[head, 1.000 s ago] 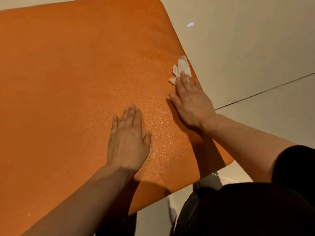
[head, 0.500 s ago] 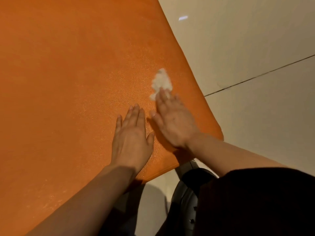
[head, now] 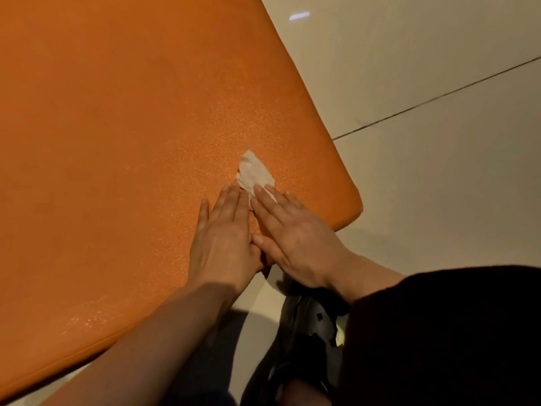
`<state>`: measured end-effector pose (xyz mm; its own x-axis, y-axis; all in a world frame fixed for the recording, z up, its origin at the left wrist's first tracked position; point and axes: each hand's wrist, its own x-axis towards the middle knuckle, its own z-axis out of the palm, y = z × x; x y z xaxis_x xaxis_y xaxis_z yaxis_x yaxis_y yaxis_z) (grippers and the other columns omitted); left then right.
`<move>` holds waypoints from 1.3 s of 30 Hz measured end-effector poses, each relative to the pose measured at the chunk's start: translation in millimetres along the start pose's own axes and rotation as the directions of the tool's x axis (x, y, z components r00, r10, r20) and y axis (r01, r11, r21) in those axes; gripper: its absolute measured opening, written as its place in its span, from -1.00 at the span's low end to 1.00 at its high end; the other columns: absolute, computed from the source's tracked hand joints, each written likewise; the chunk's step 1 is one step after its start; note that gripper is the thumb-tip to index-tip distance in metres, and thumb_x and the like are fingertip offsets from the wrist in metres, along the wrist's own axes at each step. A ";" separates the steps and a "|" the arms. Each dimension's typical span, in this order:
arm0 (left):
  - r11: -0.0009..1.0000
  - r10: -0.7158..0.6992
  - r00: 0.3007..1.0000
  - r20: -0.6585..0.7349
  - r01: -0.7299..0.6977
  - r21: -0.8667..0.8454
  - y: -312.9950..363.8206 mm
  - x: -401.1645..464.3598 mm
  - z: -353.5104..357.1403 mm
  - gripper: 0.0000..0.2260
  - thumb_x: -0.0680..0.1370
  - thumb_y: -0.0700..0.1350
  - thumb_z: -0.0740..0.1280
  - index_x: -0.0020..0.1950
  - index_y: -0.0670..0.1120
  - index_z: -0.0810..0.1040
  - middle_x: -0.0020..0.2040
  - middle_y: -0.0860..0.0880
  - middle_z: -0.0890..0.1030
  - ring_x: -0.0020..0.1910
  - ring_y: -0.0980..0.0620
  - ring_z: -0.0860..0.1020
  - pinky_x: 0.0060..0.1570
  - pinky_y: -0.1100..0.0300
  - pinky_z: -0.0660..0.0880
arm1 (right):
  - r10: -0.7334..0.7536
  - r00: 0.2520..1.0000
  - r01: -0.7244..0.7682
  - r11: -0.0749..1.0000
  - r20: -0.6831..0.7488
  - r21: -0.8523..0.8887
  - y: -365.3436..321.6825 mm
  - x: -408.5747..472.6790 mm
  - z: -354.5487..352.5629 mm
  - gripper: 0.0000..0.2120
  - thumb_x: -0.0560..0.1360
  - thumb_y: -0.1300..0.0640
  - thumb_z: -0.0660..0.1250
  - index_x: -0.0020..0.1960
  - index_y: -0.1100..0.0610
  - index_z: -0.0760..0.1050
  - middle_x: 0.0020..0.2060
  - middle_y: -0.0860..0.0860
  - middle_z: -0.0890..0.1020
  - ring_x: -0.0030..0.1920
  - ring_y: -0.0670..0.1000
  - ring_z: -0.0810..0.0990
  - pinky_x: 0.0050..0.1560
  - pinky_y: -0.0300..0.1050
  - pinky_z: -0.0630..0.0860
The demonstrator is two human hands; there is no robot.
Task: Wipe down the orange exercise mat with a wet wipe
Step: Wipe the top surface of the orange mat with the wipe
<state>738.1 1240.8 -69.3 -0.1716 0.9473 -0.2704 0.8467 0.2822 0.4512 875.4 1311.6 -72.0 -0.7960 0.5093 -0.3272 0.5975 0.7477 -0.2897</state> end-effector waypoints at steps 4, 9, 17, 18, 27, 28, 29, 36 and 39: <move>1.000 0.018 1.000 0.023 -0.018 0.011 3.5 -13.4 6.1 -0.35 0.61 0.05 0.18 0.59 -0.10 -0.07 0.59 -0.04 -0.11 0.55 0.07 -0.15 0.51 0.05 -0.24 | 0.255 0.965 -0.256 0.967 -0.065 0.004 30.1 -16.0 -4.3 -0.20 0.55 -0.29 -0.37 0.57 0.20 0.06 0.56 0.10 0.03 0.56 0.07 0.00 0.51 -0.08 -0.19; 0.999 0.045 0.999 0.002 -0.045 -0.026 2.9 -27.3 14.8 -0.42 0.61 -0.06 0.20 0.58 -0.11 0.04 0.58 -0.05 0.01 0.55 0.07 -0.07 0.49 0.09 -0.25 | 0.265 0.961 -0.272 0.956 0.072 0.110 -25.3 -28.2 -5.6 -0.19 0.48 -0.24 -0.41 0.58 0.18 -0.04 0.57 0.07 -0.10 0.57 0.02 -0.17 0.53 -0.08 -0.26; 0.992 0.127 0.990 -0.055 -0.126 0.018 3.4 -28.5 16.5 -0.51 0.63 -0.12 0.20 0.55 -0.15 0.18 0.56 -0.10 0.15 0.55 0.00 0.07 0.47 0.09 -0.18 | 0.351 0.925 -0.360 0.932 0.143 0.044 -6.1 -64.0 -9.5 -0.11 0.38 -0.29 -0.52 0.59 0.08 -0.07 0.57 -0.02 -0.12 0.56 -0.05 -0.19 0.53 -0.10 -0.25; 0.989 0.150 0.987 -0.054 -0.149 0.020 6.6 -26.2 15.6 -0.49 0.63 -0.12 0.21 0.55 -0.15 0.17 0.56 -0.10 0.14 0.55 0.00 0.07 0.47 0.11 -0.18 | 0.412 0.903 -0.420 0.906 0.123 0.051 -5.6 -67.6 -7.3 -0.16 0.44 -0.30 -0.48 0.59 0.09 -0.06 0.58 -0.01 -0.11 0.56 -0.05 -0.18 0.53 -0.10 -0.24; 0.964 0.244 0.968 0.053 -0.248 0.097 36.5 10.3 20.4 -0.43 0.64 -0.06 0.18 0.58 -0.10 0.00 0.59 -0.07 -0.03 0.56 0.00 -0.07 0.48 0.08 -0.19 | 0.589 0.802 -0.594 0.774 0.097 0.218 -1.3 -74.7 0.5 -0.36 0.62 -0.23 -0.21 0.59 0.10 -0.02 0.58 0.03 -0.05 0.57 -0.03 -0.11 0.55 -0.05 -0.16; 0.963 0.238 0.969 0.066 -0.244 0.111 38.6 13.9 20.3 -0.42 0.64 -0.05 0.18 0.58 -0.10 0.00 0.59 -0.08 -0.04 0.56 -0.01 -0.07 0.48 0.06 -0.18 | 0.593 0.801 -0.594 0.772 0.079 0.226 4.6 -72.8 1.3 -0.35 0.62 -0.23 -0.20 0.59 0.10 -0.02 0.58 0.05 -0.04 0.57 -0.01 -0.11 0.55 -0.04 -0.17; 0.963 0.229 0.970 0.080 -0.238 0.126 40.4 17.7 19.9 -0.42 0.65 -0.04 0.18 0.58 -0.10 -0.01 0.59 -0.08 -0.05 0.56 -0.01 -0.07 0.49 0.04 -0.18 | 0.593 0.803 -0.588 0.773 0.057 0.238 9.9 -70.4 2.2 -0.35 0.62 -0.23 -0.19 0.59 0.11 -0.01 0.58 0.06 -0.03 0.57 0.00 -0.10 0.55 -0.04 -0.18; 0.952 0.137 0.975 0.172 -0.178 0.250 40.3 37.0 21.6 -0.37 0.64 0.11 0.13 0.59 -0.03 -0.12 0.58 -0.11 -0.18 0.55 -0.13 -0.19 0.46 -0.21 -0.16 | 0.545 0.838 -0.535 0.815 0.018 0.224 29.7 -61.7 9.4 -0.38 0.64 -0.20 -0.15 0.59 0.09 -0.12 0.57 0.08 -0.15 0.56 0.04 -0.22 0.54 -0.01 -0.25; 0.936 0.133 0.973 0.191 -0.186 0.298 40.8 38.0 25.3 -0.37 0.64 0.12 0.09 0.59 -0.02 -0.17 0.58 -0.11 -0.21 0.55 -0.15 -0.20 0.46 -0.22 -0.13 | 0.497 0.868 -0.489 0.849 0.010 0.200 39.3 -58.4 7.0 -0.39 0.64 -0.18 -0.15 0.58 0.10 -0.16 0.57 0.06 -0.18 0.55 0.03 -0.24 0.49 -0.07 -0.30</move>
<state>778.8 1284.5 -82.7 0.0415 0.9300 -0.3653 0.9747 0.0426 0.2193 946.1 1308.3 -70.5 -0.3927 0.8091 -0.4373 0.9158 0.3006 -0.2662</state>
